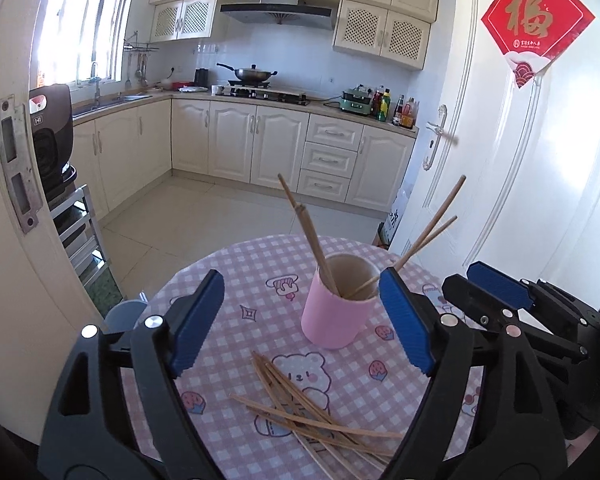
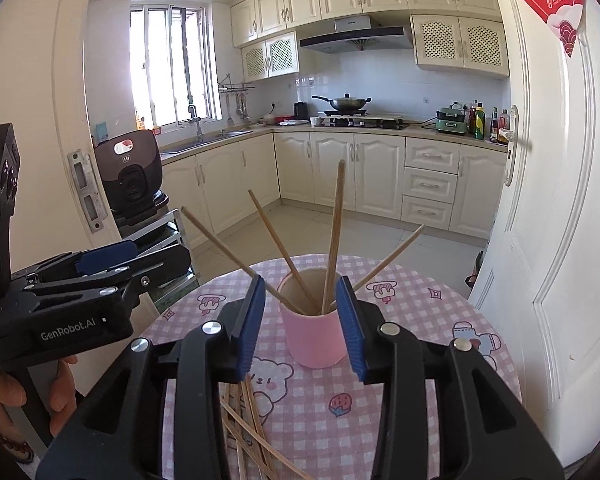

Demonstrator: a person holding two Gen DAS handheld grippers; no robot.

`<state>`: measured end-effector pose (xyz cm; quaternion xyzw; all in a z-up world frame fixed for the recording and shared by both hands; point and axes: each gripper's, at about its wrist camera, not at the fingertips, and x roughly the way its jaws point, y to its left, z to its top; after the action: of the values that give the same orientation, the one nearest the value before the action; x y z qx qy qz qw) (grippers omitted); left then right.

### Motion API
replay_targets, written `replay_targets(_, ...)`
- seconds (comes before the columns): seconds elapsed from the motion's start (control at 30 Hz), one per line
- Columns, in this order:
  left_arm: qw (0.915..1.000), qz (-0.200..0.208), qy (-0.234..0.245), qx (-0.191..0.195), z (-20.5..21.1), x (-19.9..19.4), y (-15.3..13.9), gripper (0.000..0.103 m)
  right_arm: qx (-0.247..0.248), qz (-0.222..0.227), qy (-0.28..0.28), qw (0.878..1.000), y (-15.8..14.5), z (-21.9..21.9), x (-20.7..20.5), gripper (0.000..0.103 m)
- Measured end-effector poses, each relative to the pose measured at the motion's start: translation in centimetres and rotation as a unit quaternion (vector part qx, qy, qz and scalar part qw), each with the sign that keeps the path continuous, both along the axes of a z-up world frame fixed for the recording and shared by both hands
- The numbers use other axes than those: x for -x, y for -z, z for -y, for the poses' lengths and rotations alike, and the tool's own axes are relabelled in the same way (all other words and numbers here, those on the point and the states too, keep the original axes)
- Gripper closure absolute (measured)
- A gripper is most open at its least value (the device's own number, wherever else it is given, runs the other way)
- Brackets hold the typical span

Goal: Organize utensils
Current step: 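Open both tools to release the sticks into the pink cup, then return to the stick pile, right tool grasps sticks while left tool grasps one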

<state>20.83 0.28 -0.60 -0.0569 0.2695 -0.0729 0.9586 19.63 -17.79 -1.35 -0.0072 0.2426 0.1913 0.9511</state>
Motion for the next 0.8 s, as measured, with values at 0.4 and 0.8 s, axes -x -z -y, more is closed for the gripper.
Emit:
replay_targets(0.4, 0.991, -0.127, -0.038, 0.021, -4.5, 1.3, 7.8, 0.023, 0.059, -0.07, -0.053, 0.994, 6.5, -3.2, 1.3, 0.068)
replay_targets(0.8, 0.9829, -0.173, -0.056, 0.028, -6.2, 1.0, 12.5, 0.023, 0.152, -0.145, -0.124, 0.97, 13.0, -7.9, 0.1, 0.08)
